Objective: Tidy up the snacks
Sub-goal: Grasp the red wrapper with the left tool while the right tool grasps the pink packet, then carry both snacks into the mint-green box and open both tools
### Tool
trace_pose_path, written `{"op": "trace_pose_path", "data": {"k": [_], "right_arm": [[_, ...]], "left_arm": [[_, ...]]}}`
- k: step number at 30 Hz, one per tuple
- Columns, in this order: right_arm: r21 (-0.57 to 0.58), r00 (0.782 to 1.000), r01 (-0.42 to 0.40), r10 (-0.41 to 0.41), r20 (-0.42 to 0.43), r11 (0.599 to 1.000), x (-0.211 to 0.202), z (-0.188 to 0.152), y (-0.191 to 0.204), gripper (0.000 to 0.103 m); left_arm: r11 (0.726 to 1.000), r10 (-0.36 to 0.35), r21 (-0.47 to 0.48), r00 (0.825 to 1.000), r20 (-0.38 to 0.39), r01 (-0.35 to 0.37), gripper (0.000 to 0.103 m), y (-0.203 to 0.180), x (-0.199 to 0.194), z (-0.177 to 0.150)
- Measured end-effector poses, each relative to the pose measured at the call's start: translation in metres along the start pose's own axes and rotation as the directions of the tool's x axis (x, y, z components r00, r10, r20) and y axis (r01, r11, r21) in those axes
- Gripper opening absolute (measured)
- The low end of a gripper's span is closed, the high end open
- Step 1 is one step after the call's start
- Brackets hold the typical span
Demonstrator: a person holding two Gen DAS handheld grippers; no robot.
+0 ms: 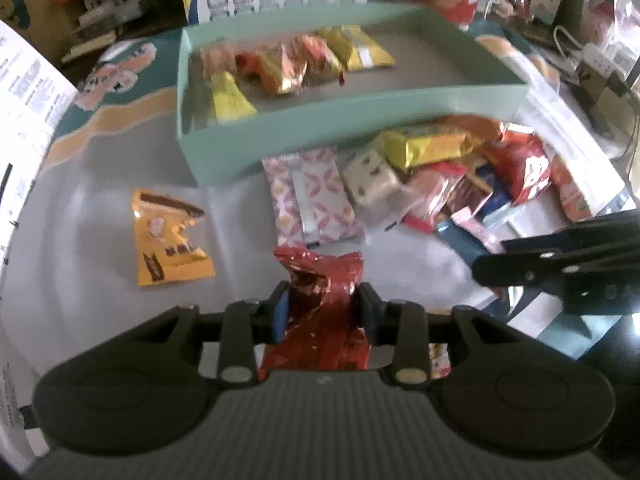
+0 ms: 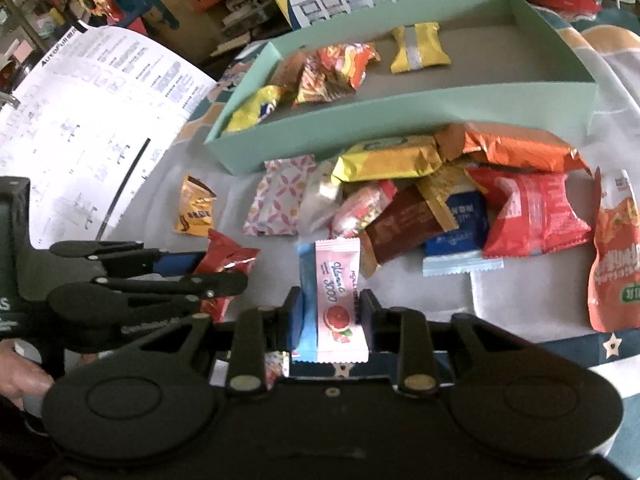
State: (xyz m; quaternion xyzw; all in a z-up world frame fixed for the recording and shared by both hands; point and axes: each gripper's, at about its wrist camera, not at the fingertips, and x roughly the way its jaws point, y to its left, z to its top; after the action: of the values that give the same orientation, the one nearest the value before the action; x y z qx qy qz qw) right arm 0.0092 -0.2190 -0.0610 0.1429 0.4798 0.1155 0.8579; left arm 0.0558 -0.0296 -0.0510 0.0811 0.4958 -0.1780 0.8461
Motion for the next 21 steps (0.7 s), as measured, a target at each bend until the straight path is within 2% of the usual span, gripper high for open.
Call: {"op": "trace_pose_path", "data": {"k": [7,15,21], "right_arm": [[0.011,0.998,-0.023,0.022,0.052,1.0,-0.015,0.019,0.002,0.029],[0.056,0.988,-0.001,-0.008,0.152,0.998,-0.02,0.086,-0.008,0.029],[0.087,0.985,0.027,-0.042,0.169,0.996,0.0,0.134,-0.02,0.029]], "left_arm": [[1.0,0.001,-0.025,0.998,0.067,0.001,0.035,0.008,-0.024,0.023],[0.993,0.012,-0.116,0.991,0.135,0.004,0.035,0.028,-0.015,0.1],[0.995,0.019,-0.102,0.99,0.138,-0.005,0.035,0.023,0.013,0.151]]}}
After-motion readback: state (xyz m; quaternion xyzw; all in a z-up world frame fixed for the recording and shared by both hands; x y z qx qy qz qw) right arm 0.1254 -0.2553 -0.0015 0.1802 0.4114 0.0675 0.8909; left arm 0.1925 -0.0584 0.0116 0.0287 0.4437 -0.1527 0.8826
